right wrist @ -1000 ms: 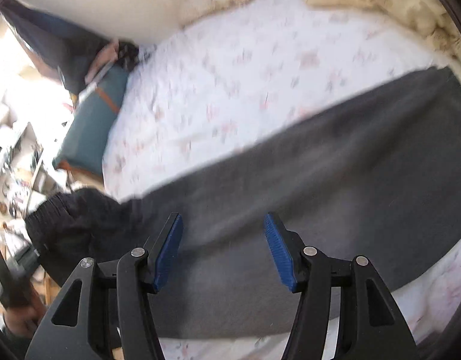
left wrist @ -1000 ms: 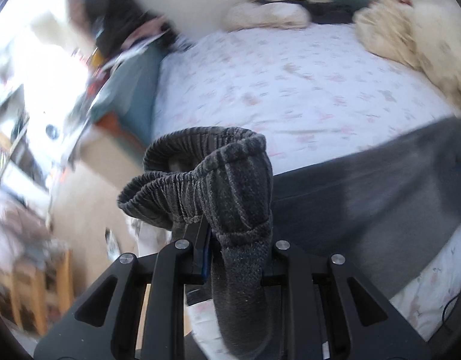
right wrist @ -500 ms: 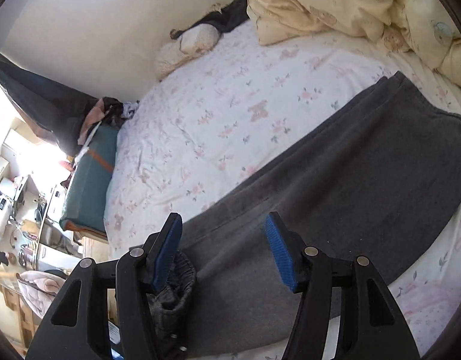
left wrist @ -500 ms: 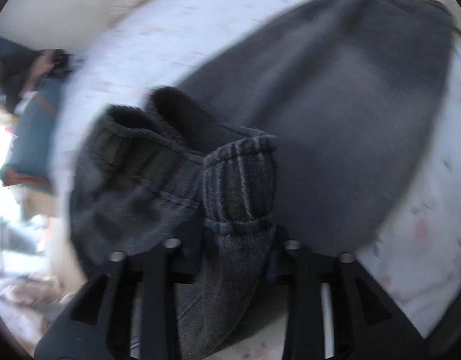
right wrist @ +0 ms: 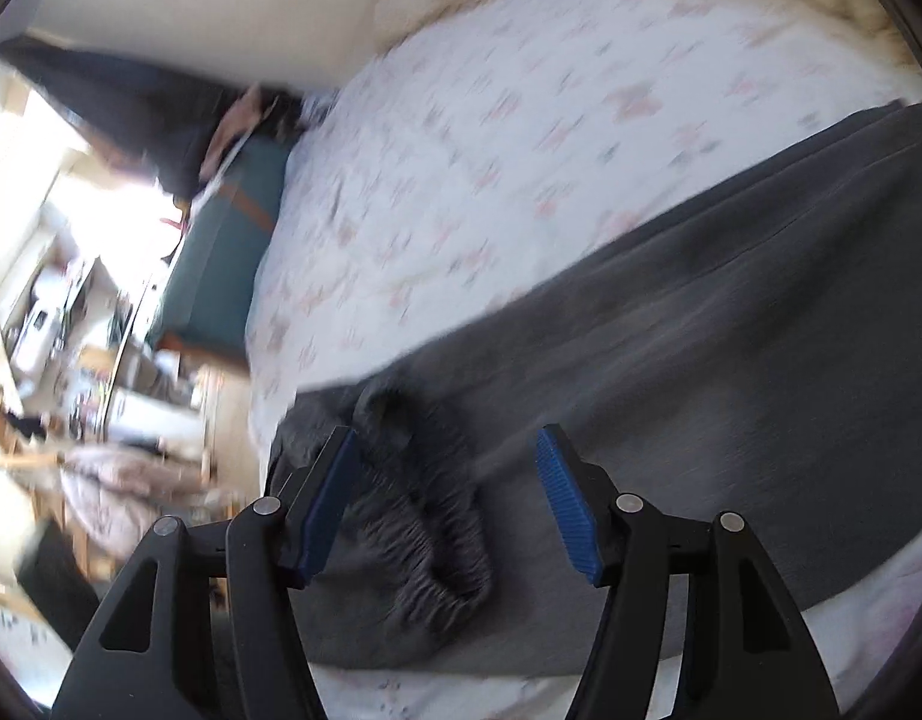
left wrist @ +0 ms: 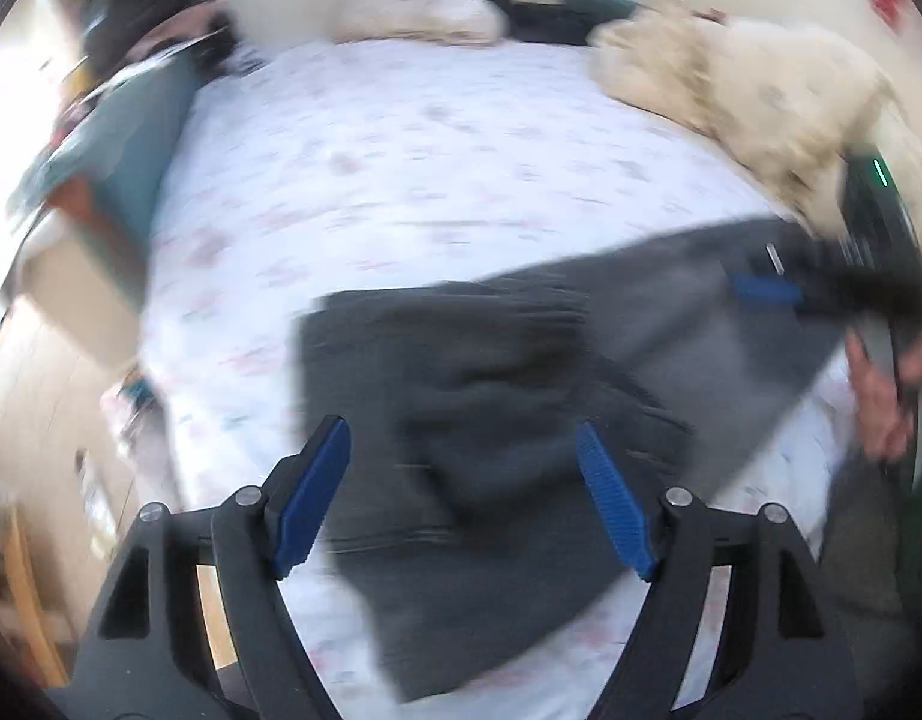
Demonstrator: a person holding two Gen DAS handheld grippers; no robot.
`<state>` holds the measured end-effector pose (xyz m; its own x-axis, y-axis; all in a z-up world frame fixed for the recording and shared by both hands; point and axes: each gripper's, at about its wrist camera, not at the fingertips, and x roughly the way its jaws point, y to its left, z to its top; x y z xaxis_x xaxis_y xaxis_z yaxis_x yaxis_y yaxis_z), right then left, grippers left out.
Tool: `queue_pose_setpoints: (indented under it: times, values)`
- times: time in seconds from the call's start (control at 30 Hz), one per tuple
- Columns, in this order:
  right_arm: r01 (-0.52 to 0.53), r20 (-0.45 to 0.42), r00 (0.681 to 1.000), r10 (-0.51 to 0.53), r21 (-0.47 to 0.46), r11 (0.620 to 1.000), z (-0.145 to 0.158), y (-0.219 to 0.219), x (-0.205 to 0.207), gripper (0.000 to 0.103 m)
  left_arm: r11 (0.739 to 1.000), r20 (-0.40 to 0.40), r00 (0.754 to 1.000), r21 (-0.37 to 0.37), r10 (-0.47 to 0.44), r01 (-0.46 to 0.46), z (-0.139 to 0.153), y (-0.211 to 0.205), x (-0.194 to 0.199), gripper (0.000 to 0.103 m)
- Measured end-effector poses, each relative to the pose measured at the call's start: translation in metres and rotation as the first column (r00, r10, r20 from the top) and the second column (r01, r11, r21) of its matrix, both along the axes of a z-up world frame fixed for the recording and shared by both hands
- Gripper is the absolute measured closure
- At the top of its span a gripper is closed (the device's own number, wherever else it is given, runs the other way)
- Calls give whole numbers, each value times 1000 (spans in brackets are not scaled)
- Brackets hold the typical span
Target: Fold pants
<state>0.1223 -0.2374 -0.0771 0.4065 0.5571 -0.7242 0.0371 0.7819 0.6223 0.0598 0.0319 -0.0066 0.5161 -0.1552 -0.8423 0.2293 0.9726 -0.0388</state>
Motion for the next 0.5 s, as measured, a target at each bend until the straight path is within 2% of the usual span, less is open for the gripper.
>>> queue_pose_setpoints:
  times: [0.07, 0.17, 0.3, 0.33, 0.37, 0.4, 0.43, 0.5]
  values:
    - [-90, -42, 995, 87, -51, 995, -14, 27, 2, 39, 997, 17, 997, -4, 74, -74, 6, 27, 5, 28]
    - [-222, -92, 973, 210, -159, 962, -35, 64, 2, 39, 986, 33, 985, 12, 167, -168, 9, 55, 8, 26]
    - [-327, -184, 938, 294, -182, 928, -69, 95, -3, 39, 976, 58, 975, -5, 216, -216, -6, 67, 7, 25]
    - [-335, -197, 935, 296, -207, 919, -75, 99, -6, 45, 973, 41, 972, -14, 231, -231, -14, 70, 8, 25]
    - [-327, -202, 937, 287, -205, 923, -78, 98, -8, 54, 968, 11, 968, -15, 252, -252, -21, 70, 9, 25]
    - [-295, -214, 942, 258, -160, 942, -80, 94, -10, 63, 963, -14, 964, -18, 267, -267, -26, 67, 11, 25]
    - [-246, -223, 949, 223, -79, 966, -77, 87, -14, 79, 960, -32, 960, -35, 278, -279, -27, 66, 12, 25]
    - [-233, -196, 956, 218, -54, 971, -62, 84, -22, 86, 953, -42, 957, -86, 287, -290, -25, 68, 13, 25]
